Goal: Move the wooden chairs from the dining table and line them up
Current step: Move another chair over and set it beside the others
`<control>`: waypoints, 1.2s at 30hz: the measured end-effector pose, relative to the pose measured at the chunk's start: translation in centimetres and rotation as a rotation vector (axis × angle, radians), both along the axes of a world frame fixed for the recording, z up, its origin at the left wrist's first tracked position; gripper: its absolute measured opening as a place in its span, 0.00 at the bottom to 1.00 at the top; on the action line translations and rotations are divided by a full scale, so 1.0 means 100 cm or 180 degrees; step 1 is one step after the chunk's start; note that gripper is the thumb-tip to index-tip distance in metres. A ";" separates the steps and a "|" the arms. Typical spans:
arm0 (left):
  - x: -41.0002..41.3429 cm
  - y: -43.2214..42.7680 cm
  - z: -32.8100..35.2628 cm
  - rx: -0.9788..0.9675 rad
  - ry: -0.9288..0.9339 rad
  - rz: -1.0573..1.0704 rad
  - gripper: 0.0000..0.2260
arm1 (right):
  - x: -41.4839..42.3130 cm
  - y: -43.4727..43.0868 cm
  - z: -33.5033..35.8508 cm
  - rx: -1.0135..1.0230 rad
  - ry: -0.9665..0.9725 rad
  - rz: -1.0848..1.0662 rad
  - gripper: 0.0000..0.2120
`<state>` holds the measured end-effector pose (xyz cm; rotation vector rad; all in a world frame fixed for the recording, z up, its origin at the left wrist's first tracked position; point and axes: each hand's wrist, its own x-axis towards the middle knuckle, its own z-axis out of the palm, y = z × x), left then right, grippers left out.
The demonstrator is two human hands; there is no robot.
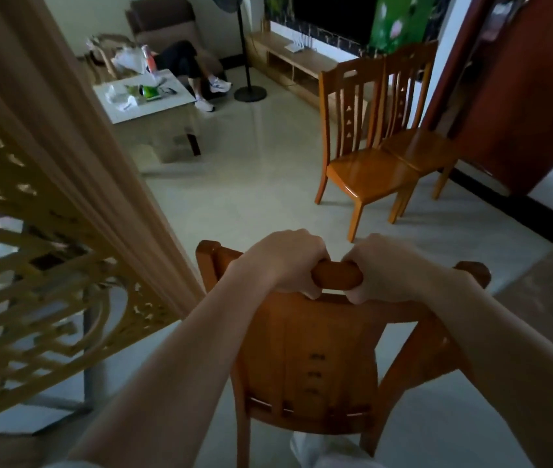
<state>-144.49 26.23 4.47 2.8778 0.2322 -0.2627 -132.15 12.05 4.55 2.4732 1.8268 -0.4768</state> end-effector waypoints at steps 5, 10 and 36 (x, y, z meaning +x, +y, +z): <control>0.068 0.038 -0.005 -0.0053 0.0149 0.0021 0.13 | 0.065 0.037 -0.007 0.0042 0.0202 0.0003 0.12; 0.119 0.066 -0.004 -0.0042 0.0188 -0.0043 0.09 | 0.113 0.062 -0.008 0.0219 0.0183 0.0004 0.12; 0.472 0.189 -0.004 -0.0070 0.0244 -0.1883 0.13 | 0.376 0.140 -0.012 0.0334 0.0322 -0.1772 0.16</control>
